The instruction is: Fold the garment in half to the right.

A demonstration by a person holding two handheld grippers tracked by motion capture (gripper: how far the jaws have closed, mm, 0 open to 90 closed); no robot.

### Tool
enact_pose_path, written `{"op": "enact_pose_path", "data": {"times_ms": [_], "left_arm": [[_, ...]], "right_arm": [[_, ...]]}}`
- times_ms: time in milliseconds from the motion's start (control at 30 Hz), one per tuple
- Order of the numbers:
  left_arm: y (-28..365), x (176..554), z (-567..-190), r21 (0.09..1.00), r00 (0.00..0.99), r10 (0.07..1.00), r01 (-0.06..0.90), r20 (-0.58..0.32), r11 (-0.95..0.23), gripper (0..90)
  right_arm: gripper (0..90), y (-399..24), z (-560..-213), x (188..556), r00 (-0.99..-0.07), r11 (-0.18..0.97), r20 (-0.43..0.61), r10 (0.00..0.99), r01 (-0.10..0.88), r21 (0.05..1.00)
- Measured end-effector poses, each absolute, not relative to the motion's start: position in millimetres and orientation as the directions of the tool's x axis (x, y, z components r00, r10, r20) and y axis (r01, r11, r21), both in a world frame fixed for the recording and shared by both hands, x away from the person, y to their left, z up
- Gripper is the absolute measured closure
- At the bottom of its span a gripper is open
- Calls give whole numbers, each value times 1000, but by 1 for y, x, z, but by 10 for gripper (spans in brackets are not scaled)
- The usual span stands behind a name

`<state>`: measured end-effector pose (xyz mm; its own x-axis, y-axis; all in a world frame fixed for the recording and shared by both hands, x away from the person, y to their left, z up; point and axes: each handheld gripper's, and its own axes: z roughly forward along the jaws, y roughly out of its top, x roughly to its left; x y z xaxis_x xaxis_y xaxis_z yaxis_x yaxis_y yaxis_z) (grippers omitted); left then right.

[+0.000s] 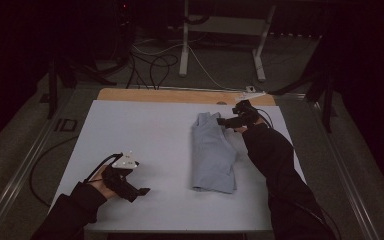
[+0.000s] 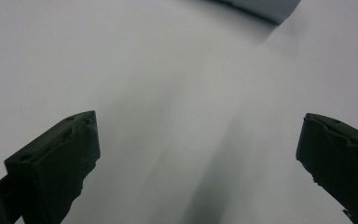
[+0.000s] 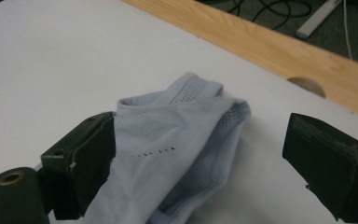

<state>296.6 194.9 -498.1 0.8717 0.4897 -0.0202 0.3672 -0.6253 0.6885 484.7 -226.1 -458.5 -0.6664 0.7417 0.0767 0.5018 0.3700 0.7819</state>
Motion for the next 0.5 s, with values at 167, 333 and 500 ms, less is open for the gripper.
{"op": "enact_pose_path", "data": {"times_ms": [167,333,500], "left_arm": [[208,289,-504,695,843,538,392,-9,-603,5],[219,284,-509,705,827,562,410,-19,-579,5],[225,282,-513,711,819,573,421,-31,-564,5]], "right_arm": [[95,-223,-474,498,-653,359,122,747,552,752],[95,-219,-489,513,-638,346,167,752,596,725],[96,-217,-502,525,-625,351,189,757,634,690]]}}
